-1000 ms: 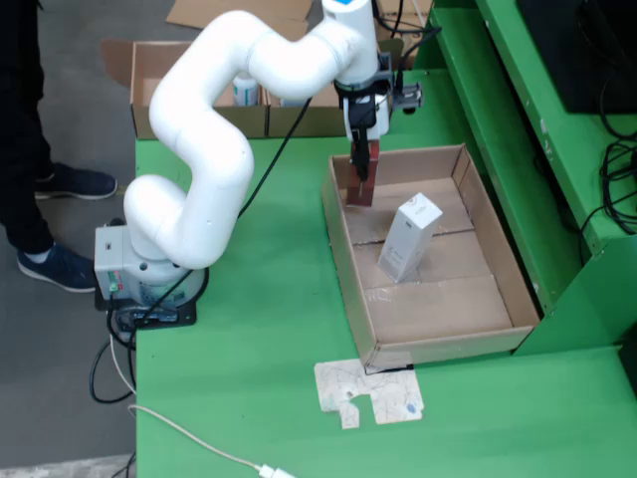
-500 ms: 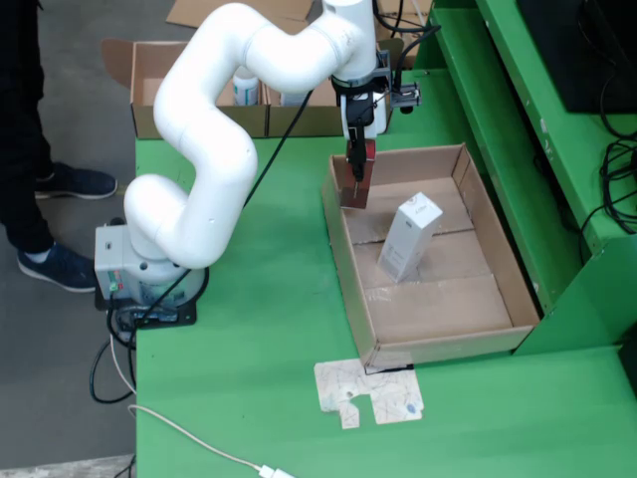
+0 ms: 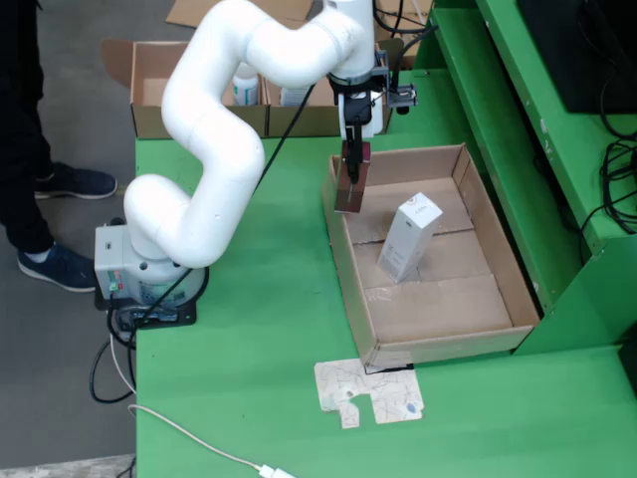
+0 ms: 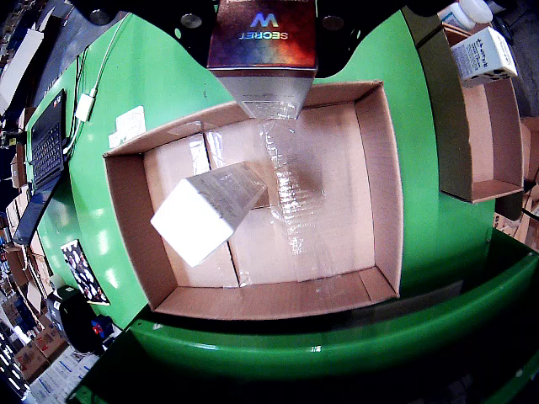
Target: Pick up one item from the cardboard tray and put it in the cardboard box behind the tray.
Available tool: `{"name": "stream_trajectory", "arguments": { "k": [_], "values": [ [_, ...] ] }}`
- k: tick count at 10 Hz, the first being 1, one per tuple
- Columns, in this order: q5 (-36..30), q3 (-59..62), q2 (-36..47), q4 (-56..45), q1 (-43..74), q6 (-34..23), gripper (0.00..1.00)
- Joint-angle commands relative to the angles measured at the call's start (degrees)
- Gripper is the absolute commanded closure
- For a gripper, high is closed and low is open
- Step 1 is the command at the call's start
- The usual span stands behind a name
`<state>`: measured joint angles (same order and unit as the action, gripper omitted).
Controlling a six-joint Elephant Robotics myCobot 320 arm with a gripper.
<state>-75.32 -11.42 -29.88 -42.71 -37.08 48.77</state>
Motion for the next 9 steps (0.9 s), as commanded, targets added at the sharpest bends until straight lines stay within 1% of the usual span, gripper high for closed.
{"name": "stream_trajectory", "arguments": {
  "k": [1, 9],
  "values": [
    [1.3, 11.4, 3.0, -1.7, -0.8, 0.6, 1.00],
    [1.8, 11.4, 3.9, -1.5, -1.3, 0.8, 1.00]
  ]
}}
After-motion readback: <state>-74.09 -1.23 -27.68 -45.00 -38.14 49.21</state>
